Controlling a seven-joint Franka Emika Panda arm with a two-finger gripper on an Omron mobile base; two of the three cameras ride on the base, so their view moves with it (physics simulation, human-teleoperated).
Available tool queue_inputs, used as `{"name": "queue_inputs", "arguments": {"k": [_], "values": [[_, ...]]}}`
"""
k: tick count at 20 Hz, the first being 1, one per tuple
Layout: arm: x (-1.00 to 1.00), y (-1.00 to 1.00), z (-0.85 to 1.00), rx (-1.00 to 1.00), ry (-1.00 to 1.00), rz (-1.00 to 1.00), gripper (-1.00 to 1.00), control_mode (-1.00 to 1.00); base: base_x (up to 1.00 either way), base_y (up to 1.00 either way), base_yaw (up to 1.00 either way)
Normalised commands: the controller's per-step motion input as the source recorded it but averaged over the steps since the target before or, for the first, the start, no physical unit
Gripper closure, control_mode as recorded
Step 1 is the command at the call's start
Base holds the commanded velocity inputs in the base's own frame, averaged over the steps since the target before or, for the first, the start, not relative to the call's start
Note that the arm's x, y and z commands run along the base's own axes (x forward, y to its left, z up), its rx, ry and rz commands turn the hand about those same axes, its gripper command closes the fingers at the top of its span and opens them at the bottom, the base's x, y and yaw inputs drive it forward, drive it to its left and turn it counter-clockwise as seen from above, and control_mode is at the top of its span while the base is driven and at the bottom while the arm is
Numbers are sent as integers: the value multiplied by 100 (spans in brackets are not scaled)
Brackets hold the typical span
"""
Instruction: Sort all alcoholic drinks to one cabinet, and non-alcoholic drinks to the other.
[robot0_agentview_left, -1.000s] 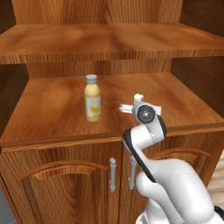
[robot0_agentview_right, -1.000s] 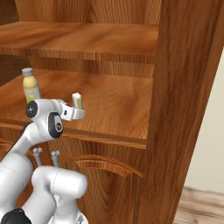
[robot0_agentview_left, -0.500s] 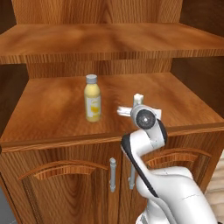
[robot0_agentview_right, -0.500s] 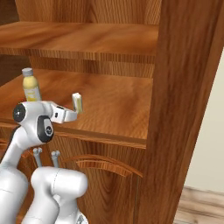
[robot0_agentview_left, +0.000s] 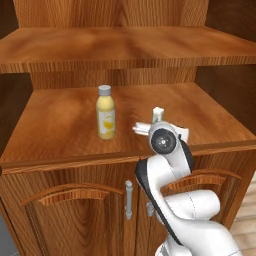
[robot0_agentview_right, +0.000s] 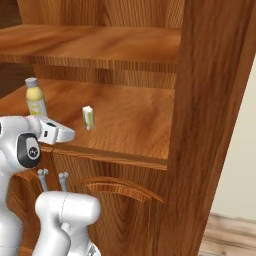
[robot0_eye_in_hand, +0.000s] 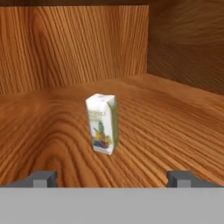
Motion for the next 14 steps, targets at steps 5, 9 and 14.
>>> {"name": "queue_inputs", "arguments": {"k": [5, 9, 14], "values": [[-79, 0, 29, 0, 0, -14, -100, -100, 0, 0, 0], [-82, 0, 35, -1, 0, -14, -100, -100, 0, 0, 0], [-75, 3, 35, -3, 0, -11, -100, -100, 0, 0, 0]]}}
